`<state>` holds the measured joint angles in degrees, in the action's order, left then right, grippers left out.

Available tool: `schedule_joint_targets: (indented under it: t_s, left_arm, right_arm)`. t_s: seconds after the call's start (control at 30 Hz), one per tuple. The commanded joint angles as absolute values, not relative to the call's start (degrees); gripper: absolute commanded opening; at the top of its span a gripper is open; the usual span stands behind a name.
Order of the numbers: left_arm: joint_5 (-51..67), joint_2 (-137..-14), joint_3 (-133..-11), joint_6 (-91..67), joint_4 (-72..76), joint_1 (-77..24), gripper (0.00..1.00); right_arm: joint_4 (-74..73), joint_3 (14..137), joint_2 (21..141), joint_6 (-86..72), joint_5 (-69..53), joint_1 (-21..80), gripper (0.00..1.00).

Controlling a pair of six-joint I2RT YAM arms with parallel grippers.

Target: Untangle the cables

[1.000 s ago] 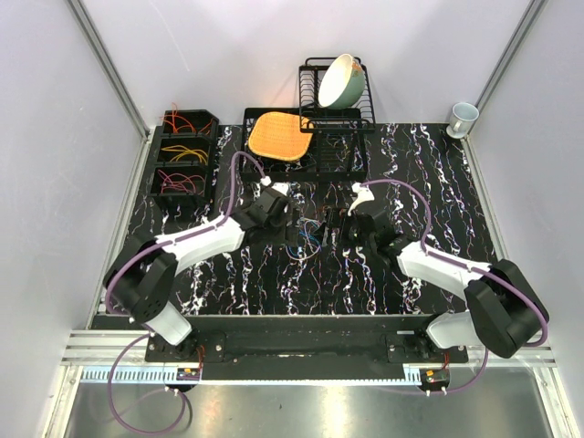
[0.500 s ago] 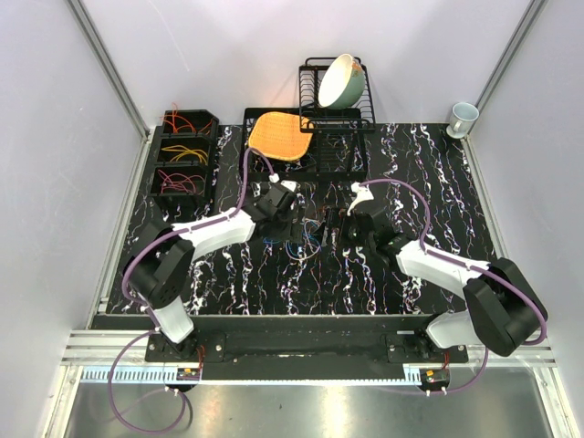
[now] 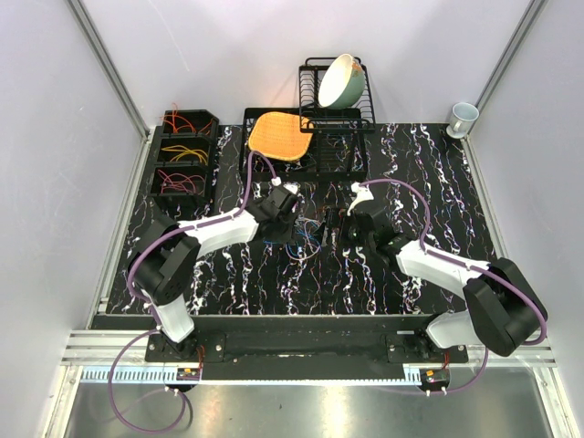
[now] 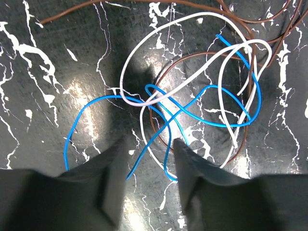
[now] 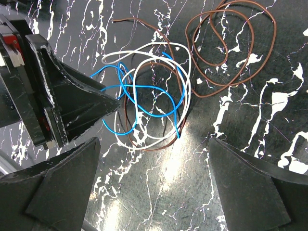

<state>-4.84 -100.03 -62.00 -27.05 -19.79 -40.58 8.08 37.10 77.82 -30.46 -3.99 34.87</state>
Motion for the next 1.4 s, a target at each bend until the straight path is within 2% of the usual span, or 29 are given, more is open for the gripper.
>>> schedule_joint_targets:
  t_s: [0.0,0.1,0.13,0.17,0.37,0.77,0.97,1.13,1.37]
  left_arm:
    - [-4.1,-98.5,-62.1,-27.0,-18.1,-41.0,0.39]
    - [-3.7,-98.4,-61.8,-27.2,-18.0,-41.0,0.26]
    - [-3.6,-98.3,-61.7,-27.2,-18.0,-41.1,0.11]
    - [-3.3,-98.1,-61.7,-27.2,-18.1,-41.0,0.01]
    - [1.7,-94.0,-65.8,-27.4,-22.0,-41.1,0.0]
    - [4.8,-84.2,-82.3,-26.5,-33.2,-41.1,0.0]
    - [3.0,-83.8,-78.5,-26.3,-32.8,-40.8,0.0]
    - [6.3,-85.1,-73.1,-28.6,-30.2,-40.8,0.0]
    - [3.9,-83.3,-72.3,-28.0,-30.1,-40.8,0.0]
  right_arm:
    - [9.2,39.2,77.5,-30.5,-3.4,34.6,1.0]
    - [9.2,39.1,77.5,-30.6,-3.3,34.6,1.0]
    - [9.3,39.1,77.5,-30.5,-3.3,34.6,1.0]
    - [9.3,39.1,77.5,-30.6,-3.3,34.6,1.0]
    - [9.3,39.1,77.5,-30.6,-3.3,34.6,1.0]
    - [9.3,39.0,77.4,-30.5,-3.4,34.5,1.0]
    - [9.3,39.1,77.3,-30.6,-3.3,34.5,1.0]
    - [9.3,39.0,77.4,-30.6,-3.3,34.6,1.0]
    - [9.2,39.1,77.6,-30.6,-3.4,34.6,1.0]
